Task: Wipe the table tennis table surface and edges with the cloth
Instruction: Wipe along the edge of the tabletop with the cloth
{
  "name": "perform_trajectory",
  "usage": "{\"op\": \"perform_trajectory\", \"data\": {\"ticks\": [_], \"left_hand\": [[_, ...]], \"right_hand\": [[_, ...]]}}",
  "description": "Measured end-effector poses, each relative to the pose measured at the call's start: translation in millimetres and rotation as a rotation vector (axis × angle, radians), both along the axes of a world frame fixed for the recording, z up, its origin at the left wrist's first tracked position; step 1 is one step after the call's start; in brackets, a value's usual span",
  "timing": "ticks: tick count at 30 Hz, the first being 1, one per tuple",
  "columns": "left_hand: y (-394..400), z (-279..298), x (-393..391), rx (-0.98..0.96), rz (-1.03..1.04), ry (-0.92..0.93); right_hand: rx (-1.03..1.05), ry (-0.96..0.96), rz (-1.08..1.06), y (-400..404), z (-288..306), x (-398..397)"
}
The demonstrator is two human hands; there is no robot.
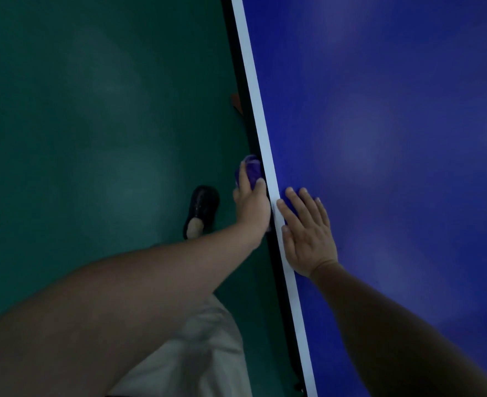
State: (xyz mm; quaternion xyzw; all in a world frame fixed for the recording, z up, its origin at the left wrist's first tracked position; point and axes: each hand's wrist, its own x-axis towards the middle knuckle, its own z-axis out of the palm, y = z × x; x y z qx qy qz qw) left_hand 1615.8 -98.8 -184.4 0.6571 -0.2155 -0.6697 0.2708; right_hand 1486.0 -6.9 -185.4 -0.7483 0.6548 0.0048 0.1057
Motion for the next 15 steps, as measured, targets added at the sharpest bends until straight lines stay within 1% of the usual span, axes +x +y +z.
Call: {"op": "perform_trajectory", "data": {"ticks": [3,6,8,10,12,15], "left_hand": [[-5.5,-5.4,0.8,-0.005,-0.055,-0.027],[30.9,-1.7,1.4,-0.005,-0.113,-0.038],[55.7,5.4,0.1,0.043,-0.145,-0.035],[59.6,8.8,-3.1,0.106,-0.126,-0.043],[36.3,8.2,-5.2,0.125,-0.05,-0.025],[-27.4,7.3,-2.6,0.059,-0.007,-0.029]], "right_hand": [[0.029,0.014,-0.002,0.1,1.2,0.3],[0.057,0.015,0.002,-0.3,2.9,-0.2],[0.079,0.02,0.001,-0.6,4.0,-2.1],[0.09,0.014,-0.007,-0.5,5.9,-0.4],[0.096,-0.027,-0.023,-2.2,8.5,2.2],[0.098,-0.087,-0.045,-17.9,17.1,-0.2]]}}
